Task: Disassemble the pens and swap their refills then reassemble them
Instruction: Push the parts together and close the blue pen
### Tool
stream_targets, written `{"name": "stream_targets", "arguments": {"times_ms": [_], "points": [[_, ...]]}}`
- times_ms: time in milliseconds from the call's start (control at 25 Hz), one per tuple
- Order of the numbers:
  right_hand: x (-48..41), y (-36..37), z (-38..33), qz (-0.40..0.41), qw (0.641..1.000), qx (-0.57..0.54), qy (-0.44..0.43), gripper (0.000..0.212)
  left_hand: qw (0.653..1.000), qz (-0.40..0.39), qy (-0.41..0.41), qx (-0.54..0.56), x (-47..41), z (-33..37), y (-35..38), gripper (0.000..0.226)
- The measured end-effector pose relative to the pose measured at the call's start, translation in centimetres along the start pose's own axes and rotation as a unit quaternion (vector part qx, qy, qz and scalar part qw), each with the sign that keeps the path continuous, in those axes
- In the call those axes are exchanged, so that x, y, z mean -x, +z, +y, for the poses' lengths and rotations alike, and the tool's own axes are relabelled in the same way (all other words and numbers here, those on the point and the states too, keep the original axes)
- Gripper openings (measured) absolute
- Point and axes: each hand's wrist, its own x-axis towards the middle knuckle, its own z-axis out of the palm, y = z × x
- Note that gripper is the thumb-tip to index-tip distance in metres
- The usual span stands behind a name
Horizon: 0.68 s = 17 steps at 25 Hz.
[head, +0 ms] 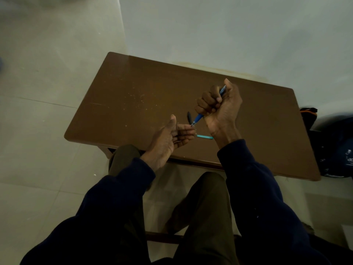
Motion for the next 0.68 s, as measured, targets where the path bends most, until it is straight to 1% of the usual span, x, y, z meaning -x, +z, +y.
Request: {"name": "stream_targets", "arguments": {"times_ms": [680], "points": [[-0.08,-0.21,0.13,0.002,1.0,-0.006,0.001,0.056,1.0,0.012,-0.008,0.002,-0.21,-0.09,0.03,0.063]]}}
